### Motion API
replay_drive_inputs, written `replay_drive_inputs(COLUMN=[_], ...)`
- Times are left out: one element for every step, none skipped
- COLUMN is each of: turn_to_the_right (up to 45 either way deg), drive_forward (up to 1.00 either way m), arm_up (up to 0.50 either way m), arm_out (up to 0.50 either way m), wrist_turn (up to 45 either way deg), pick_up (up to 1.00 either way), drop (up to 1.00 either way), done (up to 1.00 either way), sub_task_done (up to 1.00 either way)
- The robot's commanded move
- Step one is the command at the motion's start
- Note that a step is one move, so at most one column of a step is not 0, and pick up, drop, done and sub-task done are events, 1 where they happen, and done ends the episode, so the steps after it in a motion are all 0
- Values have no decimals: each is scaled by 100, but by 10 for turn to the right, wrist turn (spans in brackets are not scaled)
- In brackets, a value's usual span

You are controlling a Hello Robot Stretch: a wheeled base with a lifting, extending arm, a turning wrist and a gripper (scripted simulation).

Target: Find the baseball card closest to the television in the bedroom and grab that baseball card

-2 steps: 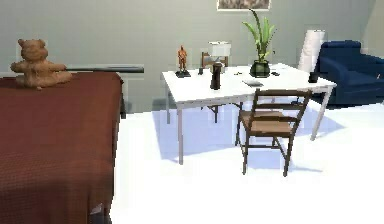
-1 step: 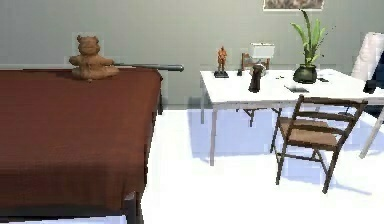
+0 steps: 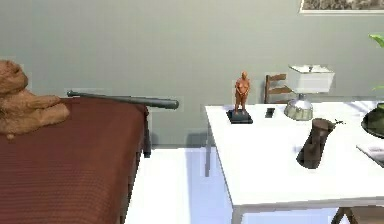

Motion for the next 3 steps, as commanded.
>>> replay_drive_inputs(turn_to_the_right=[-30,0,450], drive_forward=[0,90,0], arm_up=[0,0,0], arm_out=[0,0,0], wrist_turn=[0,0,0], pick_up=[0,0,0], drop=[0,0,0], done=[0,0,0], sub_task_done=[0,0,0])
